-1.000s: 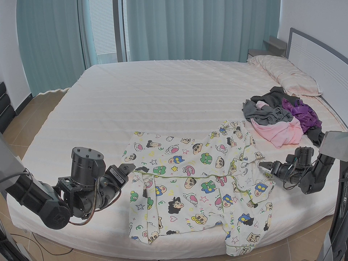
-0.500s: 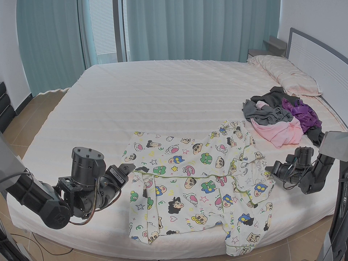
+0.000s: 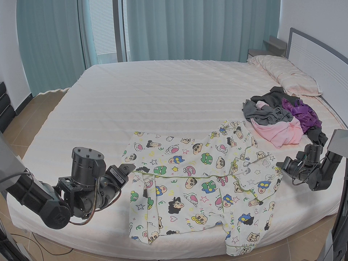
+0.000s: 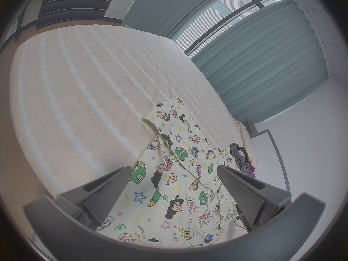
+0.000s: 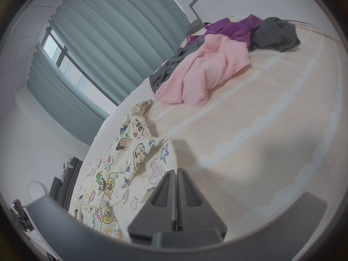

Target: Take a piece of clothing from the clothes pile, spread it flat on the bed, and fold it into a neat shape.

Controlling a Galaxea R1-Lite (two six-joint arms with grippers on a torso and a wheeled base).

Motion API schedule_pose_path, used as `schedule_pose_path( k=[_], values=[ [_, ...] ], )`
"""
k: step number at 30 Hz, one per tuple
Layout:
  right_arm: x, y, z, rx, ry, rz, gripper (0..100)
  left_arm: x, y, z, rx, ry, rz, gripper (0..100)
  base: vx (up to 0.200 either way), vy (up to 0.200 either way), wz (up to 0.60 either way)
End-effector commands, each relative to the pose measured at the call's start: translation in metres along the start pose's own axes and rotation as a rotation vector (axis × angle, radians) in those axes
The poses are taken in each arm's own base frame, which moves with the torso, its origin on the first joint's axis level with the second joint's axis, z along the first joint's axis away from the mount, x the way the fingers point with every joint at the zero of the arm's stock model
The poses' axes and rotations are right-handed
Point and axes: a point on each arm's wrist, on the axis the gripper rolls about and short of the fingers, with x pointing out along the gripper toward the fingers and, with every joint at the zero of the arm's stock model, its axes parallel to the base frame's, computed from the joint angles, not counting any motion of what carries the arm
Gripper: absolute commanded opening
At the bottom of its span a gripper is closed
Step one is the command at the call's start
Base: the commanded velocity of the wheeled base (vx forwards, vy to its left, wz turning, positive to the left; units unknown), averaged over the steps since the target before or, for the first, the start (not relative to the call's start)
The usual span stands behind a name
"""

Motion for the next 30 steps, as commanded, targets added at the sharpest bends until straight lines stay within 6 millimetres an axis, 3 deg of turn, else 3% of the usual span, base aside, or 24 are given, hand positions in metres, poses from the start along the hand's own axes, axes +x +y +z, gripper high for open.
schedule_pose_path(
  k=[1, 15, 16, 22, 28, 30],
  values=[
    [-0.008, -0.012, 0.009, 0.017, -0.038, -0.039, 0, 0.000, 0.001, -0.001, 0.003, 0.004, 0.003, 100, 0.000, 0.000, 0.00],
    [-0.011, -0.032, 0.013, 0.037, -0.057, -0.083, 0, 0.003, 0.003, -0.005, 0.010, 0.004, 0.020, 100, 0.000, 0.000, 0.00],
    [-0.011, -0.032, 0.013, 0.037, -0.056, -0.084, 100, 0.003, 0.003, -0.005, 0.011, 0.005, 0.025, 100, 0.000, 0.000, 0.00],
    [-0.018, -0.029, 0.018, 0.037, -0.074, -0.084, 100, 0.004, 0.006, -0.007, 0.010, 0.023, 0.033, 100, 0.000, 0.000, 0.00],
    [-0.042, -0.013, 0.032, 0.029, -0.151, -0.128, 100, 0.018, 0.012, -0.010, 0.004, 0.076, 0.050, 100, 0.000, 0.000, 0.00],
    [-0.056, -0.003, 0.032, 0.027, -0.164, -0.134, 100, 0.031, 0.014, -0.014, 0.005, 0.120, 0.056, 100, 0.000, 0.000, 0.00]
  ],
)
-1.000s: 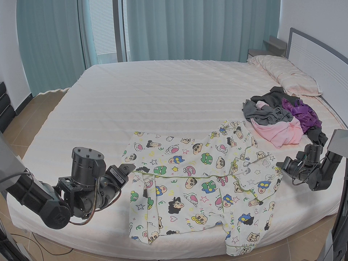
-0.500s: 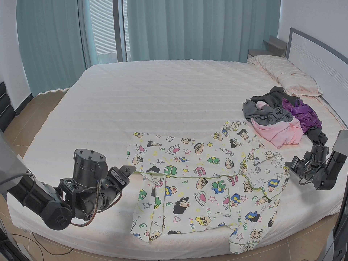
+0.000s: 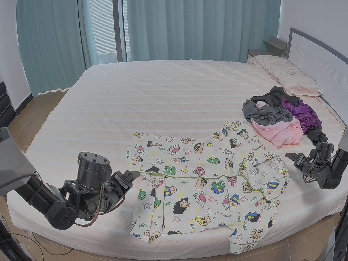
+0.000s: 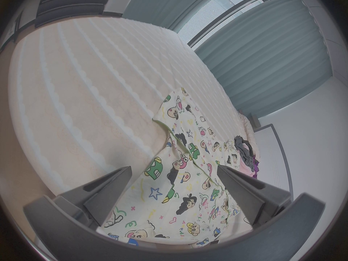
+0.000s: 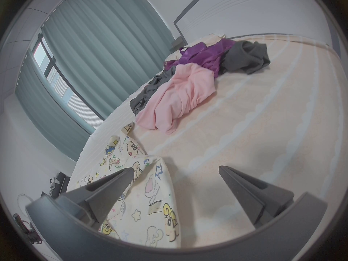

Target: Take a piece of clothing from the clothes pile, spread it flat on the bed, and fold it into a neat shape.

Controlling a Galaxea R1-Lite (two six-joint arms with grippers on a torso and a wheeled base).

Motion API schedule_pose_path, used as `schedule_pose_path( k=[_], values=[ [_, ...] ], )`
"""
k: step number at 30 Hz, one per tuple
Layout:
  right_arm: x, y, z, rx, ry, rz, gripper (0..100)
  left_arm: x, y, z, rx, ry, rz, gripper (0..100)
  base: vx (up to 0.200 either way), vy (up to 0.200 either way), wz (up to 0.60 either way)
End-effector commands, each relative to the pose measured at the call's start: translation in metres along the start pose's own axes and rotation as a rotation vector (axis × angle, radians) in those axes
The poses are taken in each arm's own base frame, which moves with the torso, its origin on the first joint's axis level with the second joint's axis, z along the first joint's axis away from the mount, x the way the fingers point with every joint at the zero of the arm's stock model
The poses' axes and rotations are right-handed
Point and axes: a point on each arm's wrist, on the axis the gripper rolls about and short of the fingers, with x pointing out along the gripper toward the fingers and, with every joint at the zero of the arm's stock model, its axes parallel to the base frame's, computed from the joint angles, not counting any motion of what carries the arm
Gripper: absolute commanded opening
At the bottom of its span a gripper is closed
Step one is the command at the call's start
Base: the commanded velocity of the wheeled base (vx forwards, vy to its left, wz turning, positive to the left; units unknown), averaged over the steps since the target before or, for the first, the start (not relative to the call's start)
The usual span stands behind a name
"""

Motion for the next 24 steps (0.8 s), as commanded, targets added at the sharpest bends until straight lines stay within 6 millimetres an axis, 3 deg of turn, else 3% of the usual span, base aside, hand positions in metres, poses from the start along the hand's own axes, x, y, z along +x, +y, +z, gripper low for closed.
schedule_pose_path(
  k=[1, 8, 17, 24],
  values=[
    [-0.031, 0.019, 0.007, -0.009, -0.045, -0.006, 100, 0.028, 0.006, -0.006, 0.001, 0.052, 0.039, 100, 0.000, 0.000, 0.00],
    [-0.052, 0.042, -0.009, 0.041, -0.051, -0.049, 100, 0.067, -0.010, -0.008, 0.051, 0.049, 0.027, 100, 0.000, 0.000, 0.00],
    [-0.062, 0.060, -0.039, 0.001, -0.037, -0.065, 100, 0.083, -0.033, -0.007, 0.251, 0.070, 0.131, 100, 0.000, 0.000, 0.00],
    [-0.066, 0.080, -0.057, -0.043, -0.009, -0.045, 100, 0.106, -0.020, -0.028, 0.464, 0.043, 0.273, 100, 0.000, 0.000, 0.00]
  ],
)
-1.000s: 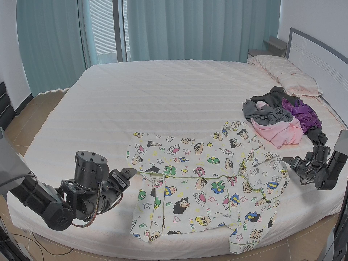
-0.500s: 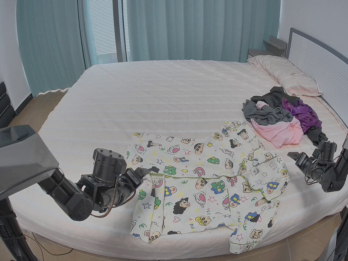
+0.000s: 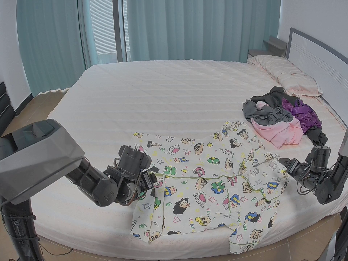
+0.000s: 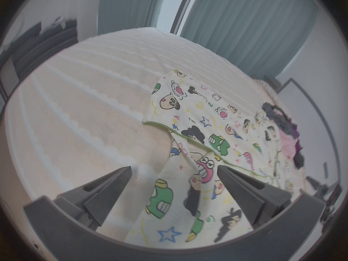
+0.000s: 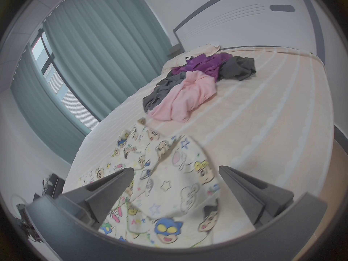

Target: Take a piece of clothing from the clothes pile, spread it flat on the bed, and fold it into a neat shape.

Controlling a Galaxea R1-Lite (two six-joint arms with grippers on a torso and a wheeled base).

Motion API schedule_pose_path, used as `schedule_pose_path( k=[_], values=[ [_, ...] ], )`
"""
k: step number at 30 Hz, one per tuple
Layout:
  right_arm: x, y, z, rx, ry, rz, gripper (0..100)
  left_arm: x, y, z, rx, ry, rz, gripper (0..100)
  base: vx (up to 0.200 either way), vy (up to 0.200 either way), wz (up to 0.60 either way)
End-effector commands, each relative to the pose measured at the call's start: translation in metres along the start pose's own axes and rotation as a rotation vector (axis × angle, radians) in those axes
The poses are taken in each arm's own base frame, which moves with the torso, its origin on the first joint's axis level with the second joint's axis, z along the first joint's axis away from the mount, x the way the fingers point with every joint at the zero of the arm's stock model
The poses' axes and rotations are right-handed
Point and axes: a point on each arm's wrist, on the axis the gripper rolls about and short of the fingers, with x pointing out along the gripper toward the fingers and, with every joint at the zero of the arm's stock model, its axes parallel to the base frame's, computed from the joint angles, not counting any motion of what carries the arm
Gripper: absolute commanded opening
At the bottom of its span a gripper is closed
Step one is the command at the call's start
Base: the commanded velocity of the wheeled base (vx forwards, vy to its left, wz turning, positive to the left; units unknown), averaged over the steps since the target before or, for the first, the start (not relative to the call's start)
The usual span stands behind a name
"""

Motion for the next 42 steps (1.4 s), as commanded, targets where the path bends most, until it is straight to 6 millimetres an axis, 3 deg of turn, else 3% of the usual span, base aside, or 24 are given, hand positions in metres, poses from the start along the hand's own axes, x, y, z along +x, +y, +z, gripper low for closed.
schedule_pose_path(
  k=[1, 10, 16, 20, 24, 34, 39, 42],
  values=[
    [-0.008, 0.013, -0.015, -0.032, 0.035, 0.031, 100, 0.022, -0.003, -0.021, 0.107, 0.019, 0.065, 100, 0.000, 0.000, 0.00],
    [-0.014, 0.015, -0.017, -0.037, 0.021, 0.054, 100, 0.034, -0.002, -0.040, 0.272, -0.001, 0.151, 100, 0.000, 0.000, 0.00],
    [-0.018, 0.018, -0.021, -0.047, 0.027, 0.069, 100, 0.033, 0.005, -0.035, 0.296, -0.038, 0.211, 100, 0.000, 0.000, 0.00],
    [-0.018, 0.017, -0.021, -0.043, 0.030, 0.069, 100, 0.016, 0.019, -0.017, 0.265, -0.057, 0.232, 100, 0.000, 0.000, 0.00],
    [-0.020, 0.013, -0.021, -0.038, 0.033, 0.056, 100, 0.015, 0.040, -0.009, 0.271, -0.047, 0.284, 100, 0.000, 0.000, 0.00],
    [-0.019, 0.011, -0.023, -0.040, 0.042, 0.050, 100, -0.007, 0.054, 0.034, 0.168, -0.104, 0.239, 100, 0.000, 0.000, 0.00],
    [-0.019, 0.011, -0.023, -0.037, 0.043, 0.048, 100, -0.003, 0.079, 0.046, 0.184, -0.055, 0.255, 100, 0.000, 0.000, 0.00],
    [-0.019, 0.011, -0.023, -0.037, 0.045, 0.048, 100, 0.000, 0.104, 0.054, 0.189, -0.022, 0.281, 100, 0.000, 0.000, 0.00]
  ],
)
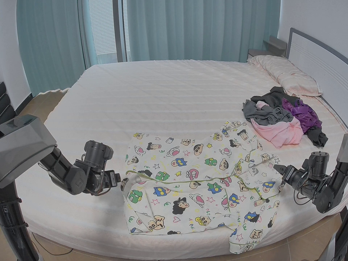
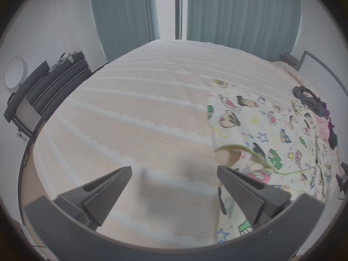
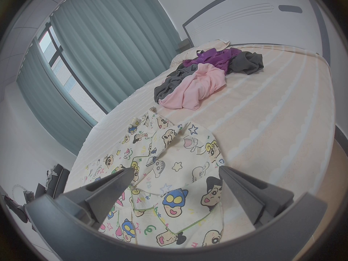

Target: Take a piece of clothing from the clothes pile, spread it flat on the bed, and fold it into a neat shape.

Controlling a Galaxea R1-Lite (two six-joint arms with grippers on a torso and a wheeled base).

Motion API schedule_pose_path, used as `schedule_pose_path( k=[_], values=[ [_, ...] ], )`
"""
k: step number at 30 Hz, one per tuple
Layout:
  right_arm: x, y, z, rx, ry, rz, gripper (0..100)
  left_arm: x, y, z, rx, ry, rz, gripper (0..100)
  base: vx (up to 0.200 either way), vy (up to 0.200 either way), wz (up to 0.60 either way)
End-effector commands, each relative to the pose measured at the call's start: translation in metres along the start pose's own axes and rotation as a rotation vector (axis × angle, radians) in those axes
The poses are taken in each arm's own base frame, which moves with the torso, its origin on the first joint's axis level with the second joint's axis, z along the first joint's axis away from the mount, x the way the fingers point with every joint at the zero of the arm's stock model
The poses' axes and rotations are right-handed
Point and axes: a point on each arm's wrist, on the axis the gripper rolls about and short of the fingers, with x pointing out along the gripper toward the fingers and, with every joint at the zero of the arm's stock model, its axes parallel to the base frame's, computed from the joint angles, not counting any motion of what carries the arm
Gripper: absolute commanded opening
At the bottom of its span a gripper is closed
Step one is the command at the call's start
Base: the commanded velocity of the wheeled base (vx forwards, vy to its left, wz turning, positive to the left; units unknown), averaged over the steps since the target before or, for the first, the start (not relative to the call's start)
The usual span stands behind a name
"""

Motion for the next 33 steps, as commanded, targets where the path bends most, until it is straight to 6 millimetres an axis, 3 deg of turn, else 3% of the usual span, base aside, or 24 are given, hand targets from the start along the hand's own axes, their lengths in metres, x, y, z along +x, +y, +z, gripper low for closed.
schedule_pose_path(
  k=[1, 8, 16, 21, 31, 32, 33],
  values=[
    [0.001, -0.001, -0.001, 0.000, 0.004, -0.003, 100, 0.009, 0.034, 0.007, -0.005, 0.036, 0.029, 100, 0.000, 0.000, 0.00],
    [0.000, -0.001, -0.002, 0.000, 0.010, -0.005, 100, 0.006, 0.054, 0.022, -0.059, 0.034, -0.035, 100, 0.000, 0.000, 0.00],
    [0.000, -0.001, -0.003, 0.002, 0.014, -0.001, 100, -0.005, 0.037, 0.030, -0.183, 0.071, -0.260, 100, 0.000, 0.000, 0.00],
    [0.000, 0.001, -0.003, 0.036, 0.015, 0.006, 100, 0.001, 0.026, 0.021, -0.187, 0.149, -0.350, 100, 0.000, 0.000, 0.00],
    [0.001, 0.000, -0.003, 0.036, 0.018, 0.004, 100, 0.016, -0.001, -0.011, -0.108, 0.242, -0.368, 100, 0.000, 0.000, 0.00],
    [0.001, 0.000, -0.003, 0.036, 0.018, 0.004, 100, 0.017, -0.002, -0.013, -0.103, 0.248, -0.363, 0, 0.000, 0.000, 0.00],
    [0.001, 0.000, -0.003, 0.035, 0.018, 0.004, 100, 0.017, -0.002, -0.014, -0.101, 0.249, -0.362, 0, 0.000, 0.000, 0.00]
  ],
)
